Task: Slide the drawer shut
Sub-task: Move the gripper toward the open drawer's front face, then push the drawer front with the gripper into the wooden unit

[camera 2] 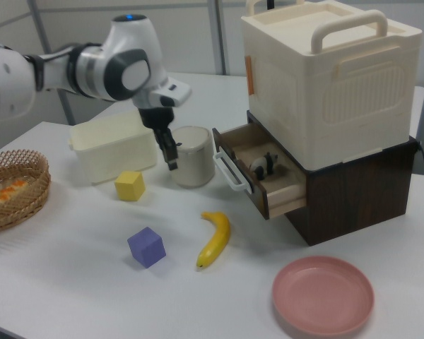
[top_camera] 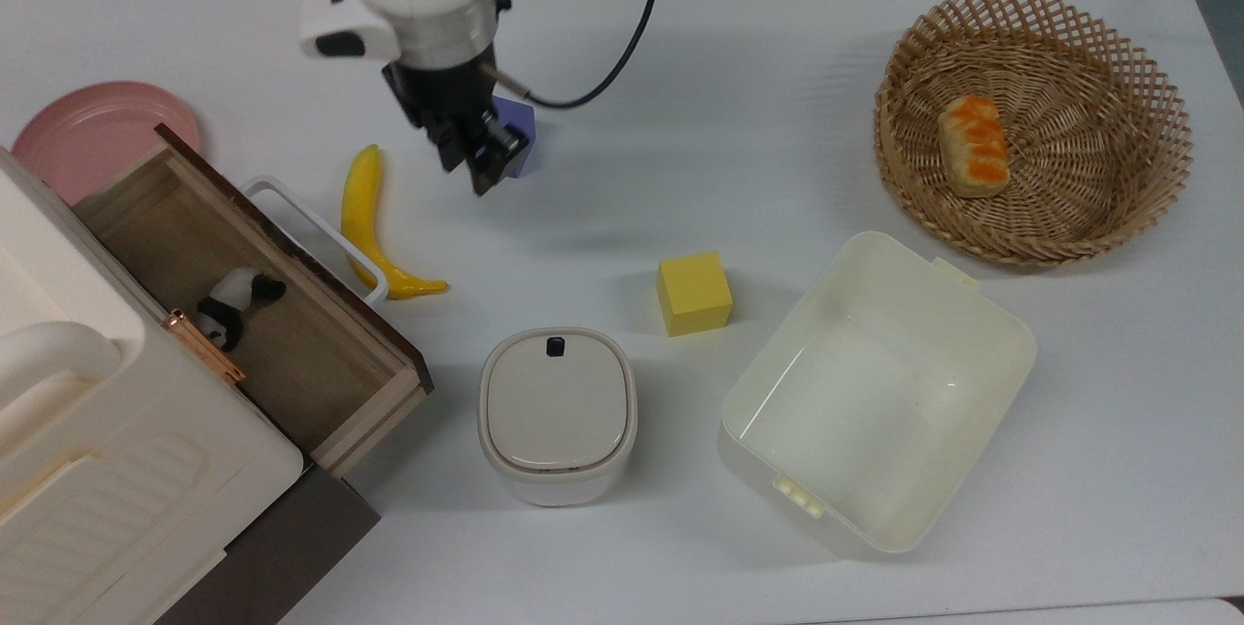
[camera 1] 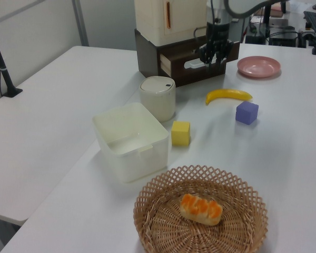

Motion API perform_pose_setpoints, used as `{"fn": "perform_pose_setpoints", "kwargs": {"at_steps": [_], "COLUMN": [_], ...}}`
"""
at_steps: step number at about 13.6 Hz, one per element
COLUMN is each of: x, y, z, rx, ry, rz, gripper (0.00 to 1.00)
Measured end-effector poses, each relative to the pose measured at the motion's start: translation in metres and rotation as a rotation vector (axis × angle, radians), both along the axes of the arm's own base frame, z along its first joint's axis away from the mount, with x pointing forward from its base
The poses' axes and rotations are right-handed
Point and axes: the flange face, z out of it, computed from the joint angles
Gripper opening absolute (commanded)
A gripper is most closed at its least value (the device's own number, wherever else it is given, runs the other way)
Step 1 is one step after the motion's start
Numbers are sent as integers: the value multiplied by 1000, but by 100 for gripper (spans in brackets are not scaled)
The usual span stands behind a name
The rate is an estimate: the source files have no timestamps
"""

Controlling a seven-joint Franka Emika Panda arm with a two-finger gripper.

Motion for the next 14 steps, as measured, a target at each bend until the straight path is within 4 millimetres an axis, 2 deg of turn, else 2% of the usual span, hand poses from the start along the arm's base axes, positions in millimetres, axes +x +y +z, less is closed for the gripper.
{"fn": "perform_pose_setpoints", "kwargs": {"at_steps": [2,4,7,10,14], "x": [14,21,32,42,50], "y": [-24,-42,-68,-73,-104], "z": [-25,-34,-37,-50,-39], "rx": [-15,-26,-64,-109,-170], "ry": [-24,-30,-84,-131,-261], "rz": [-32,-59,-83,-65,-84], "gripper": [31,31,31,30,28]}}
